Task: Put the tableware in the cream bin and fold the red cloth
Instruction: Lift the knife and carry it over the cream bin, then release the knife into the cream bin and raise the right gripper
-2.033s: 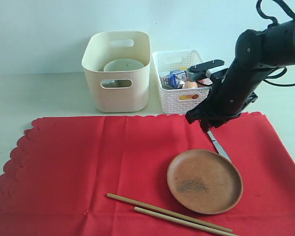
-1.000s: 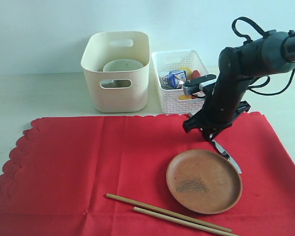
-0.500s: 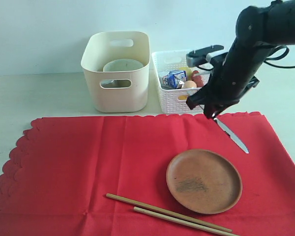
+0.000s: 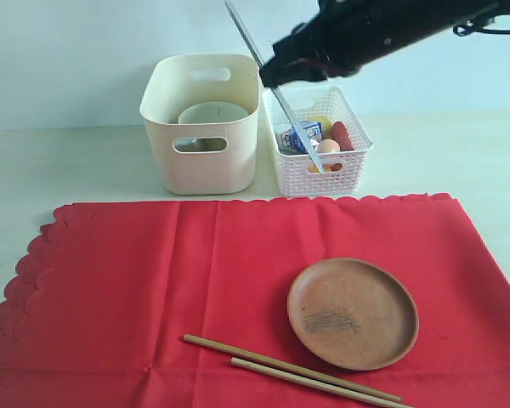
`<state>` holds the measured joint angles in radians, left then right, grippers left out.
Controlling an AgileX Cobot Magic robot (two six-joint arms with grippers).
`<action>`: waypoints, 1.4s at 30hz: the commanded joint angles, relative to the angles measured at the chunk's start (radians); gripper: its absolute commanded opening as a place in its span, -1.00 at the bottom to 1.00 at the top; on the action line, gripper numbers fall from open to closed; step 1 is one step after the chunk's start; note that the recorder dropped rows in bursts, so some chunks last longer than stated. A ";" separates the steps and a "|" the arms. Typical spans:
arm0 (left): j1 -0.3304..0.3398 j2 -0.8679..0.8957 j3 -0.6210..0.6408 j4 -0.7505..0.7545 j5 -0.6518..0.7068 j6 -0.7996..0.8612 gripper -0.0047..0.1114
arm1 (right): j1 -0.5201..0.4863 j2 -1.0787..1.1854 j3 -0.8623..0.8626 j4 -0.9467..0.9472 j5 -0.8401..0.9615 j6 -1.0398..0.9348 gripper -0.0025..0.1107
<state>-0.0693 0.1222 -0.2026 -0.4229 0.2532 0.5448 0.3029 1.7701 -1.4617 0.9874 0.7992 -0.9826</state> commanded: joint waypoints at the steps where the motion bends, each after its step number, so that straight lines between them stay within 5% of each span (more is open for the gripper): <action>1: 0.001 -0.006 0.005 -0.006 -0.001 -0.003 -0.92 | 0.000 0.091 -0.131 0.242 0.043 -0.224 -0.96; 14: 0.001 -0.043 0.005 0.001 -0.001 -0.003 -0.92 | -0.019 0.489 -0.578 0.576 0.182 -0.606 -0.96; 30: 0.001 -0.059 0.005 0.001 -0.003 -0.003 -0.92 | -0.032 0.692 -0.650 0.610 0.070 -0.858 -0.96; 42: 0.001 -0.059 0.005 0.001 -0.003 -0.003 -0.92 | -0.032 0.721 -0.650 0.524 0.044 -0.776 -0.36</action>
<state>-0.0693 0.0668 -0.2026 -0.4229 0.2570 0.5426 0.2769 2.4959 -2.1061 1.5255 0.8353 -1.7907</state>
